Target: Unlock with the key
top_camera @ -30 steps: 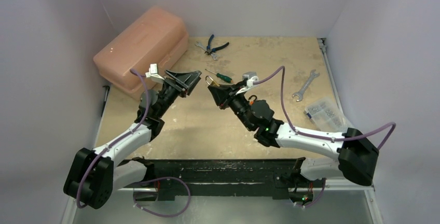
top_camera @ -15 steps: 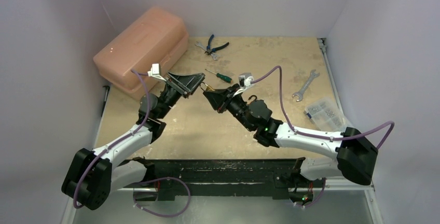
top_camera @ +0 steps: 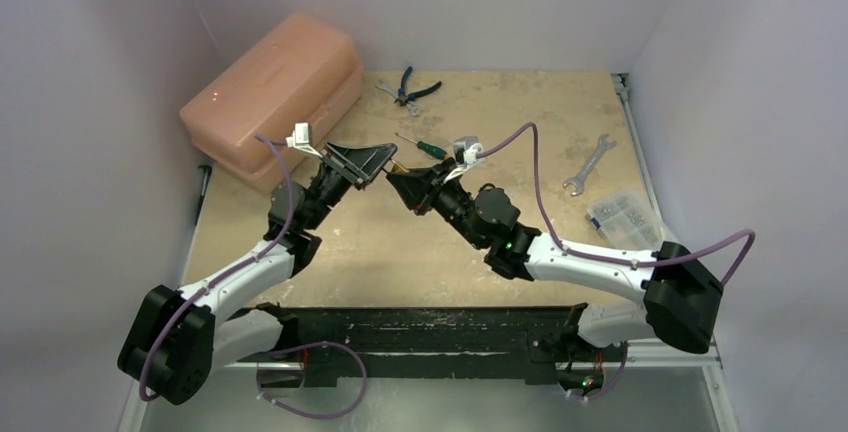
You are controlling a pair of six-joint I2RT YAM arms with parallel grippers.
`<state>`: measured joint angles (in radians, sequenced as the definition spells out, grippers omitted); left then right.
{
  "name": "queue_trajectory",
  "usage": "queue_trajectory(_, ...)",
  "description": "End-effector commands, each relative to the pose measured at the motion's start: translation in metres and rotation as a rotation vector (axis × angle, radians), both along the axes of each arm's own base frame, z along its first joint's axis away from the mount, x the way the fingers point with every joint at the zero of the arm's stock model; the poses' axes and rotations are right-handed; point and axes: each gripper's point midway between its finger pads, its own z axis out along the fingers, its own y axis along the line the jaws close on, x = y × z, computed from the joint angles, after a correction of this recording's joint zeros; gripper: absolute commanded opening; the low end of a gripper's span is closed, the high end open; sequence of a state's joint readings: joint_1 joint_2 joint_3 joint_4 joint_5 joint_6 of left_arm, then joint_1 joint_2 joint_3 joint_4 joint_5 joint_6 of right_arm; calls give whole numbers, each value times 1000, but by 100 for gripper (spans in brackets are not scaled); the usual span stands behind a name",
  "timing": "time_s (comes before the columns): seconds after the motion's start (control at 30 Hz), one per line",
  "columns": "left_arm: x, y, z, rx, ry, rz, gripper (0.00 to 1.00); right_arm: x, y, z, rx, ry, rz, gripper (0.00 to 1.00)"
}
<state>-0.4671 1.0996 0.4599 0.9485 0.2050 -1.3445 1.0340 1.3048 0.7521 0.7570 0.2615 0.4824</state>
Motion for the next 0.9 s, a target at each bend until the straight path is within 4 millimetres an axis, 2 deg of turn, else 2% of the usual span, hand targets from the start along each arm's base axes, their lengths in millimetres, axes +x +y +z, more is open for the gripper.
queue_trajectory(0.0, -6, -4, 11, 3, -58, -24, 28, 1, 2, 42, 60, -100, 3, 0)
queue_trajectory(0.3, 3, -10, -1, 61, 11, -23, 18, 3, 3, 38, -13, -169, -6, 0)
queue_trajectory(0.47, 8, -13, -7, 103, 48, -25, 17, 3, 5, 36, -93, -237, -1, 0)
queue_trajectory(0.87, 13, -17, -13, 152, 95, -28, 17, 21, -6, 23, -325, -329, -103, 0)
